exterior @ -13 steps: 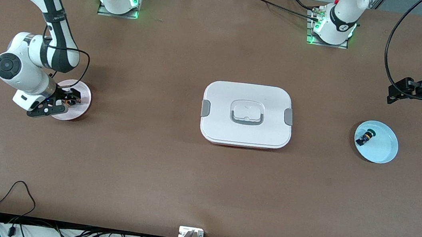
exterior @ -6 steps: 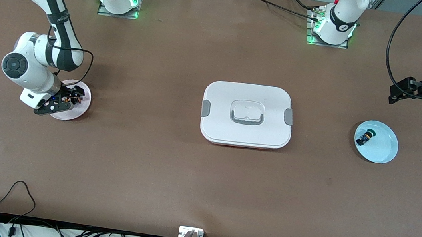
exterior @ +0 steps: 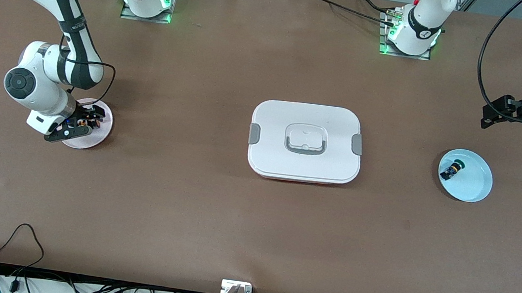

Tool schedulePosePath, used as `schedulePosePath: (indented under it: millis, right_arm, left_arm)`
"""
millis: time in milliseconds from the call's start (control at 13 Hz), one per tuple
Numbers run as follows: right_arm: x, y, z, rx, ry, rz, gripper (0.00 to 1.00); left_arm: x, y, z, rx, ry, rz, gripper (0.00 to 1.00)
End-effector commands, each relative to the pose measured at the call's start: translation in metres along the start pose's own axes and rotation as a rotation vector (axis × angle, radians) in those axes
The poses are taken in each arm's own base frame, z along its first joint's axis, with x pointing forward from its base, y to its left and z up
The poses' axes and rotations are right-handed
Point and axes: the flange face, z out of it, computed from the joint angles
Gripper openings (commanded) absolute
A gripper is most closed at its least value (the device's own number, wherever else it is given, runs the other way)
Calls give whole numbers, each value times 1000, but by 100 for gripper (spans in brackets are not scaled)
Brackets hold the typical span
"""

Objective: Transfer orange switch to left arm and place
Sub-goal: 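Close the right gripper on the orange switch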

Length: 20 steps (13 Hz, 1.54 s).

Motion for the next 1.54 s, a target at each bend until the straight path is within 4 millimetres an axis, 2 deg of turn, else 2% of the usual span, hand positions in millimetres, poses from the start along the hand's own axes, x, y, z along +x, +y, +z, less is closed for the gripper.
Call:
schedulePosePath:
  millis: [0,308,385,462,615,692,769,923,1077,1308,1462]
  right_arm:
    - [-6,7,11,21,4,13,100]
    - [-4,2,16,48,6,38,100]
    - [-4,1,16,54,7,46,92]
    - [-3,1,15,54,8,44,68]
    - [1,-1,12,53,13,49,35]
    - [4,0,6,49,25,43,25]
    - [9,-5,-1,50,36,26,20]
    - [13,-9,-24,50,59,16,15]
    - [20,-5,-59,57,58,12,14]
    - [38,-6,-131,85,22,-14,13]
    - [42,-6,-177,88,28,-31,13]
  left_arm:
    - [5,-1,-4,-7,4,19,100]
    - [5,-1,-4,-7,4,19,100]
    - [5,-3,-4,-7,2,16,100]
    - [5,-3,-3,-8,0,14,100]
    - [5,-4,-3,-7,0,14,100]
    - [5,-4,-3,-7,0,14,100]
    - [5,-4,-3,-7,0,14,100]
    - [5,-3,-3,-8,0,11,100]
    - [5,-2,-4,-10,-1,5,100]
    - [2,-2,-10,-15,8,0,100]
    - [0,-2,-16,-16,9,-3,100]
